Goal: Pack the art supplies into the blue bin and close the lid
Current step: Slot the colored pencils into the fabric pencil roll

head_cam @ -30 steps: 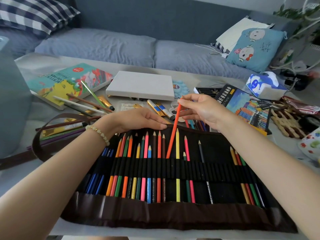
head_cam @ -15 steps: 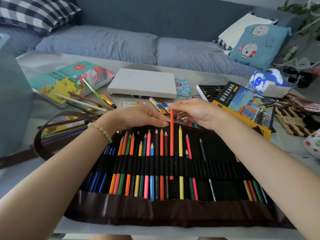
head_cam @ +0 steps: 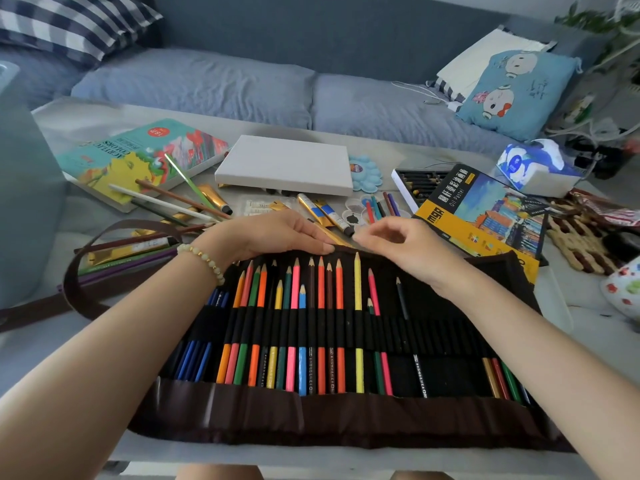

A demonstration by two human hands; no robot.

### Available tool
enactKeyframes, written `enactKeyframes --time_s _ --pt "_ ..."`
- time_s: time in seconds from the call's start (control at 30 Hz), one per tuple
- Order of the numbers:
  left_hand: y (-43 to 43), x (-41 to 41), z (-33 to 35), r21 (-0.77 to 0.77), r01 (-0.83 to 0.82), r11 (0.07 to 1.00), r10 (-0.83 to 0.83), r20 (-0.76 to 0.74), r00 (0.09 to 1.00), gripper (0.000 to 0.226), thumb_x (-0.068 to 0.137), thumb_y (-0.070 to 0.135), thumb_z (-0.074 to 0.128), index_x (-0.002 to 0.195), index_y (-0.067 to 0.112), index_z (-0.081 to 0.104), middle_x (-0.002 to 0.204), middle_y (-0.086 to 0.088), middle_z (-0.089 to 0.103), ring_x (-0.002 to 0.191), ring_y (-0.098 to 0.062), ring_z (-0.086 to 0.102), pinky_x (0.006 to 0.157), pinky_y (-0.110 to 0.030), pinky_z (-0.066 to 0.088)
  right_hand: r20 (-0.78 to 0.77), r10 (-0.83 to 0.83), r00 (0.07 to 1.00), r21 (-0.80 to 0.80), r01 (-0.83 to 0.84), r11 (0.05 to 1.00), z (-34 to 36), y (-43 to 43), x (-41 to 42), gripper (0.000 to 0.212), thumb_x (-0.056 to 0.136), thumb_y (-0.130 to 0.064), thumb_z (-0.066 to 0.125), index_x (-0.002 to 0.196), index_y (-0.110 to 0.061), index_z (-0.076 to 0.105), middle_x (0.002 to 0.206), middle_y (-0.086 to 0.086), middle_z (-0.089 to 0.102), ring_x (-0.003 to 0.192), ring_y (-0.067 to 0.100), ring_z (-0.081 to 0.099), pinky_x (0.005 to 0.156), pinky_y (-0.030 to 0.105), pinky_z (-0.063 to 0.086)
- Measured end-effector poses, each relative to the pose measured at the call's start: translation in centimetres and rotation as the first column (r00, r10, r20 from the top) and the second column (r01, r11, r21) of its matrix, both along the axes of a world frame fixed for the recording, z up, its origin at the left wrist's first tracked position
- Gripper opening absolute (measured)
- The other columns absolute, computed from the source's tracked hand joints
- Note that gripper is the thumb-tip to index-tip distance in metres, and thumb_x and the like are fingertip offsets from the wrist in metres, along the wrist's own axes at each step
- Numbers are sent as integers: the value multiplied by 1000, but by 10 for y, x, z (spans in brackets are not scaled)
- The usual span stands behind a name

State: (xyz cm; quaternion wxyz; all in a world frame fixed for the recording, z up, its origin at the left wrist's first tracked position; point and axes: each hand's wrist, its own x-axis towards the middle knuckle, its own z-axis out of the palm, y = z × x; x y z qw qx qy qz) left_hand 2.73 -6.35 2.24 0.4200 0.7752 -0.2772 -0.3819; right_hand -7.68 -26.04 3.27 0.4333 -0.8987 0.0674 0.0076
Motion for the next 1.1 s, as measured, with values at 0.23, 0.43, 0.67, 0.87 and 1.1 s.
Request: enactKeyframes --time_s 0.23,0.43,0.67,0.87,1.1 --pt "-1 -1 2 38 12 999 -12 5 1000 21 89 28 62 106 18 70 101 -10 73 96 -25 70 94 -40 51 -211 41 977 -10 -44 999 2 2 -2 24 80 -48 67 85 -26 74 91 -11 69 93 4 58 76 22 41" --pt "-2 -1 1 56 -7 998 4 53 999 19 90 28 62 105 21 70 94 -6 75 86 -19 72 78 -29 53 -331 69 941 2 -73 997 3 3 0 18 76 -47 71 74 -29 73 85 -11 68 85 6 57 68 23 39" --pt "-15 6 9 36 -36 999 26 249 968 25 93 36 55 105 19 70 93 3 74 85 -13 65 91 -33 49 -9 -86 996 -206 82 975 31 -17 26 28 85 -49 62 91 -23 72 85 -13 63 81 2 54 64 21 38" --pt "-84 19 2 137 -149 979 38 596 802 37 90 48 55 106 16 67 101 2 65 92 -14 59 84 -30 49 -31 -173 984 -744 93 661 22 -64 82 30 89 -39 60 83 -15 75 91 4 70 83 21 61 70 30 47" --pt "-148 26 -26 330 -378 865 -75 829 554 74 81 76 41 118 15 59 113 -4 64 105 -24 60 76 -31 43 63 -238 969 -612 226 758 0 -86 82 26 91 -30 56 85 -11 73 91 8 72 86 25 63 75 35 51"
